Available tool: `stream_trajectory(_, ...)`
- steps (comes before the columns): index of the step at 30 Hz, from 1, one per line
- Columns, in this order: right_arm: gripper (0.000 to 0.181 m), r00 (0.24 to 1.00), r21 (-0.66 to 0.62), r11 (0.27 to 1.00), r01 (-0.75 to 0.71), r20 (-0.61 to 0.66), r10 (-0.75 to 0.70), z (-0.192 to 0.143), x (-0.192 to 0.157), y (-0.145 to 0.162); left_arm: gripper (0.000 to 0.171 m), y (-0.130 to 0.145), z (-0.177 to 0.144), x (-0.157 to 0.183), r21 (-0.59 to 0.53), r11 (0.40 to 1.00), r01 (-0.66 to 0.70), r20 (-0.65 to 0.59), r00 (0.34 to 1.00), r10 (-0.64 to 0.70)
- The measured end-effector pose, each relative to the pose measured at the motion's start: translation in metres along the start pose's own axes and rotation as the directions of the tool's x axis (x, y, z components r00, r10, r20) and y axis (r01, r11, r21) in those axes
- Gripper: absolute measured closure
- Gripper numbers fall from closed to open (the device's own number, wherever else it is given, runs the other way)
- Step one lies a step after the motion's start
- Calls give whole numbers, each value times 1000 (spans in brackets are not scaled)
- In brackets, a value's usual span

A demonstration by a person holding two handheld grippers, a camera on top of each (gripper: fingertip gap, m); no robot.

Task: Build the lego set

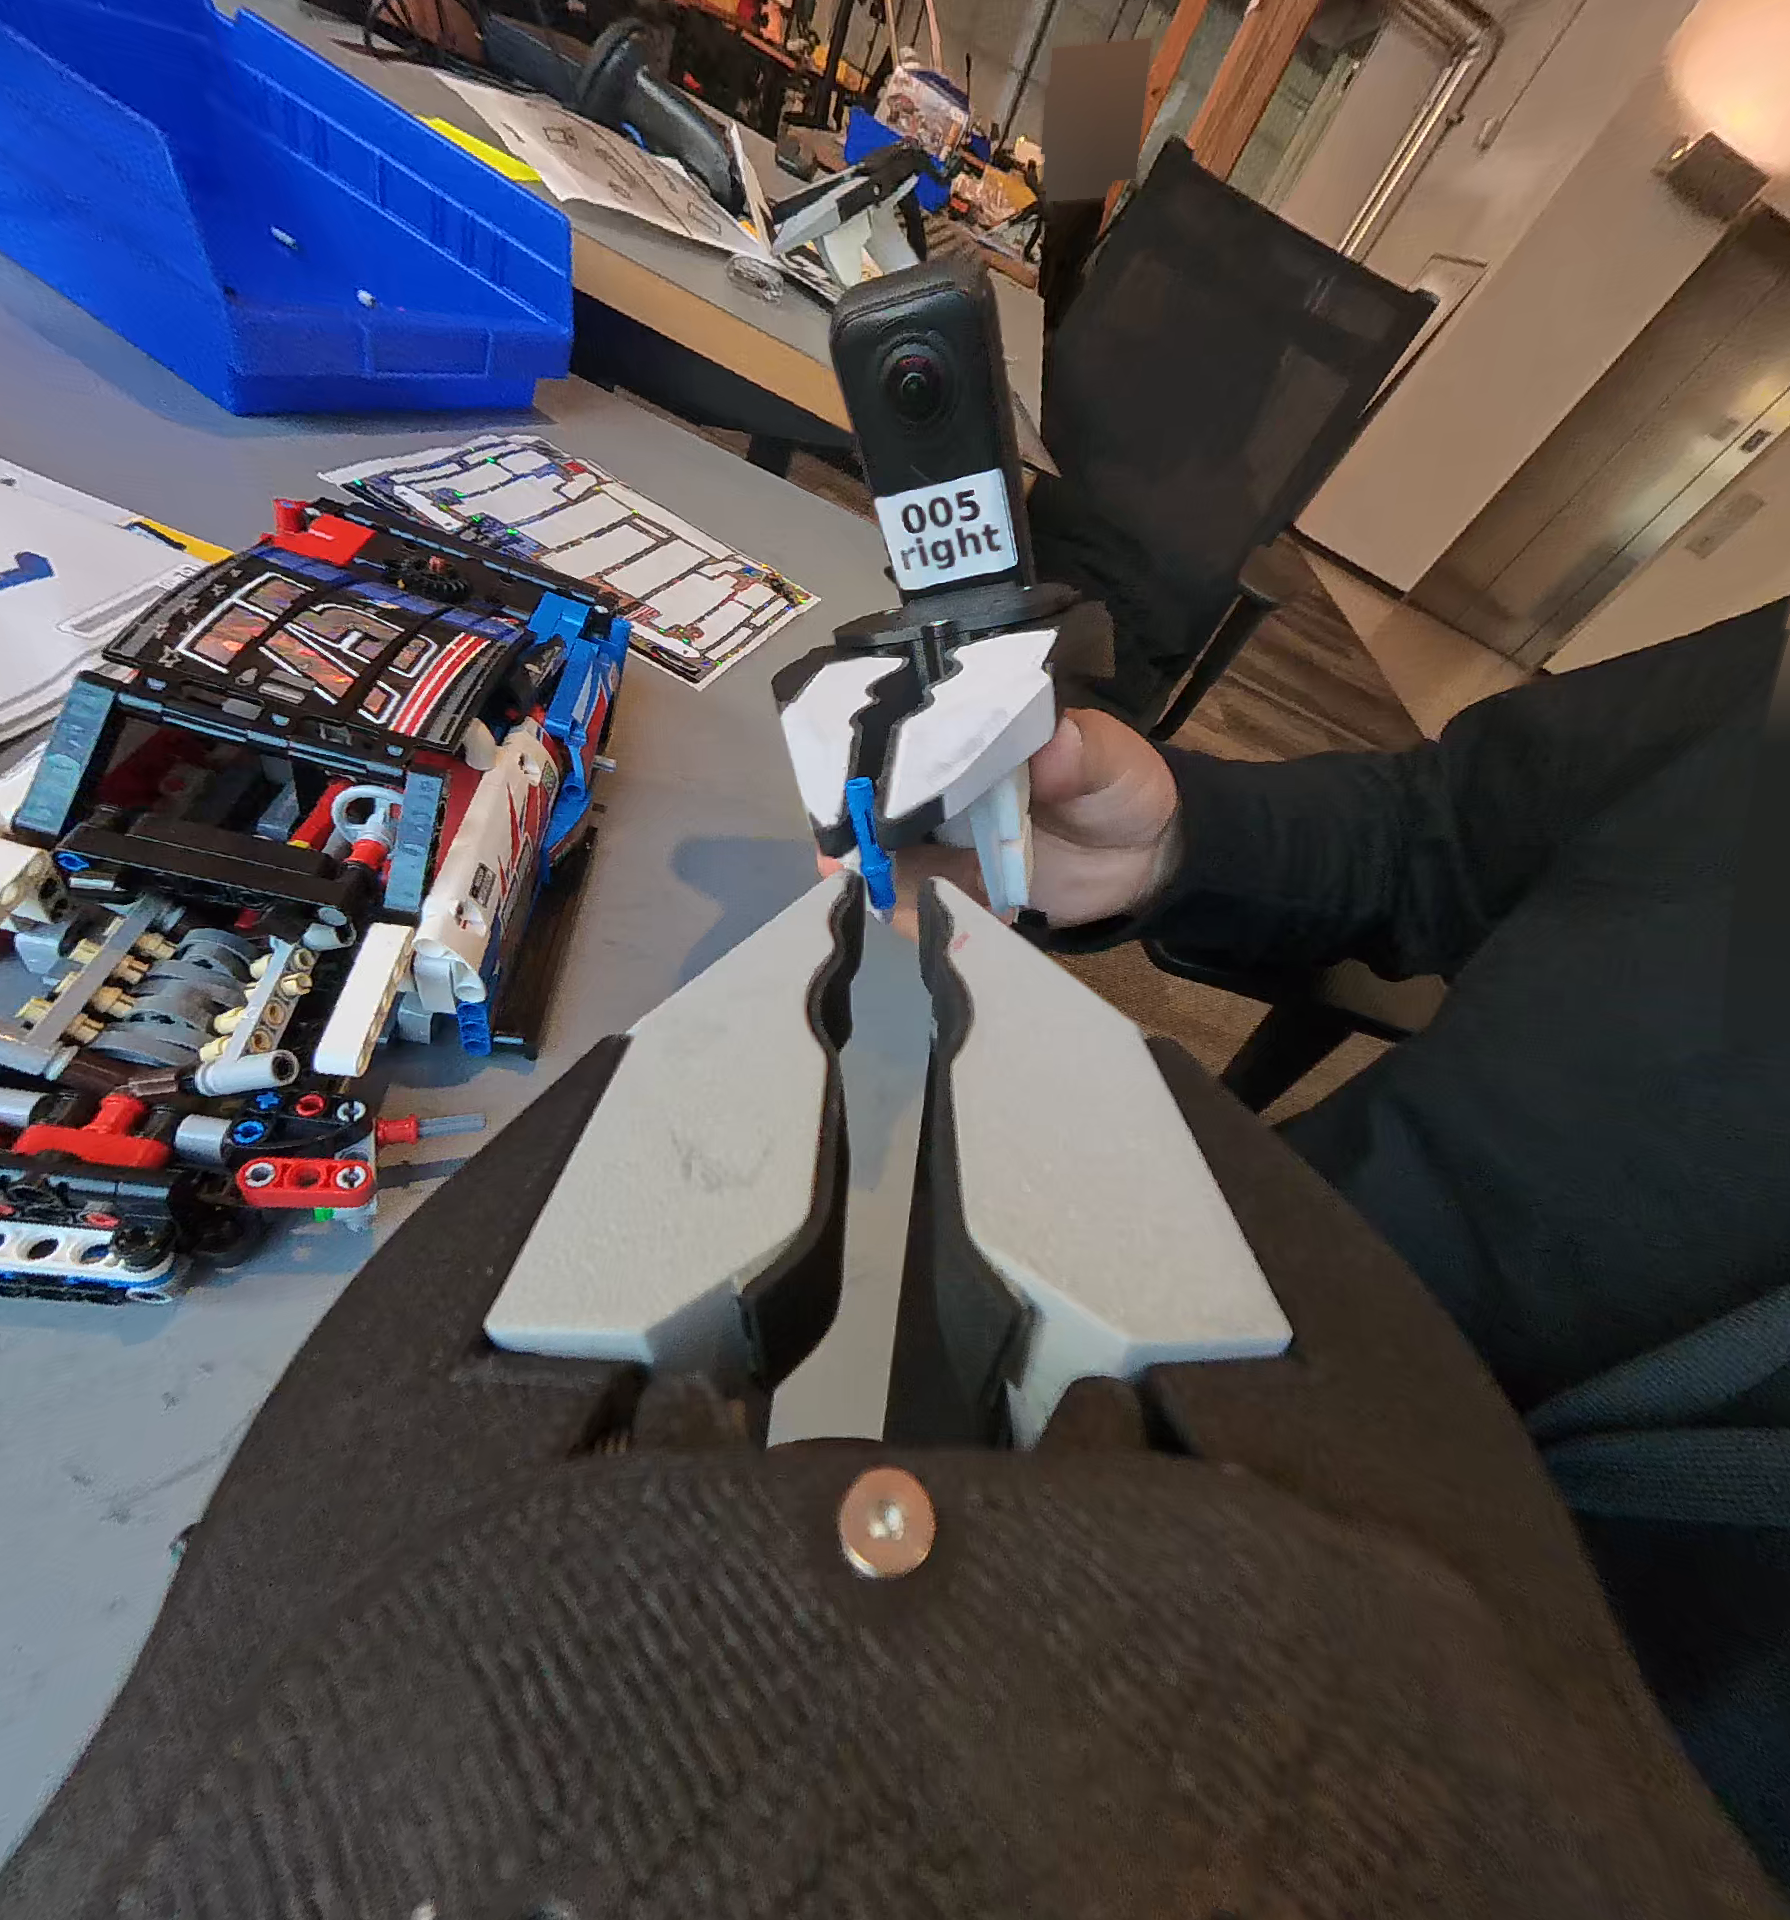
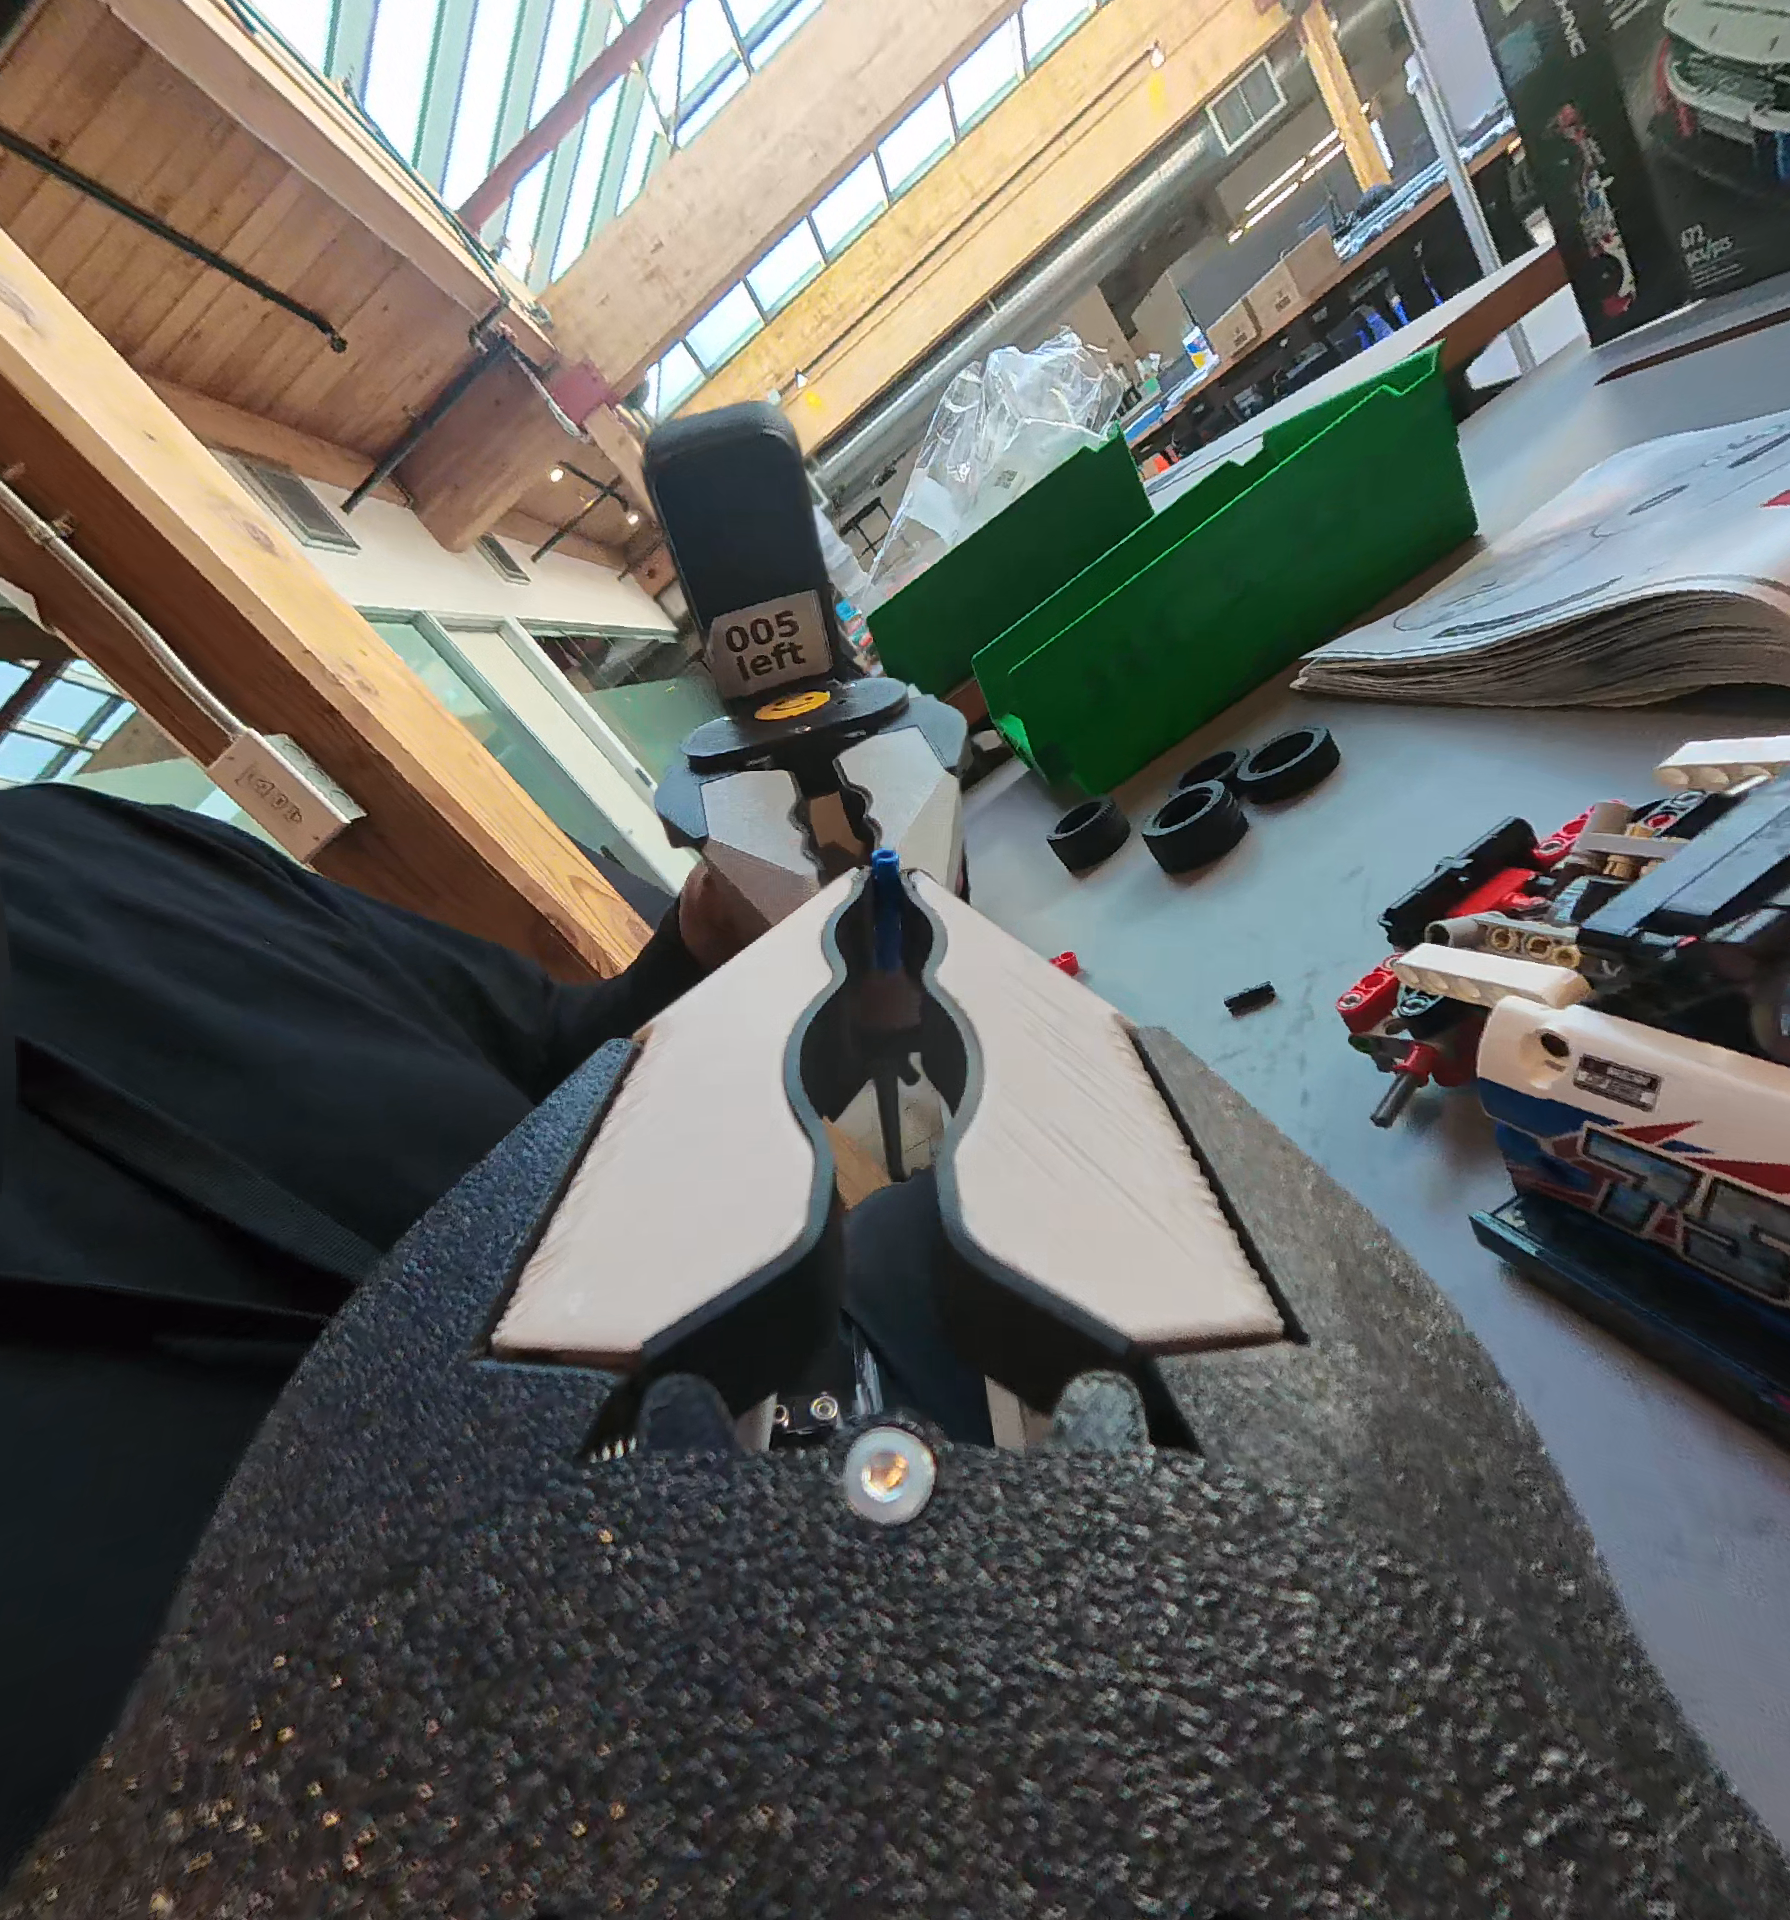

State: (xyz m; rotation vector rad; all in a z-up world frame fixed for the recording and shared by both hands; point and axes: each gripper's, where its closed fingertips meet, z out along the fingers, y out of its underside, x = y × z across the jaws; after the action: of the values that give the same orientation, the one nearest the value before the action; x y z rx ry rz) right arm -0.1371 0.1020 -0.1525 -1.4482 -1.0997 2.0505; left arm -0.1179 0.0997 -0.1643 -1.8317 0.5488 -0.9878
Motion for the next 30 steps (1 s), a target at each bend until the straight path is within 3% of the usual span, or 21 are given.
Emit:
stream_trajectory(8,177,998,-29,997,65,-18,-66,1,-4,3,169,5,1,1,-22,999,-41,1,999,41)
stream_trajectory(11,177,986,-126,980,152,-55,-160,-2,0,8,169,9,0,-3,-86,988,-130,50,990,135)
stream_trajectory(16,177,915,-328,876,354,-73,-397,-4,3,21,169,20,-3,-8,-237,930,-282,85,947,309)
stream_trajectory(23,177,895,-425,824,375,-65,-441,-7,11,32,169,30,0,-14,-300,898,-321,101,926,364)
stream_trajectory(27,177,861,-499,761,414,-58,-506,-9,17,42,169,42,1,-18,-380,850,-366,94,898,429)
stream_trajectory(30,177,863,-500,765,406,-66,-501,-9,20,43,169,44,2,-20,-375,860,-346,91,909,406)
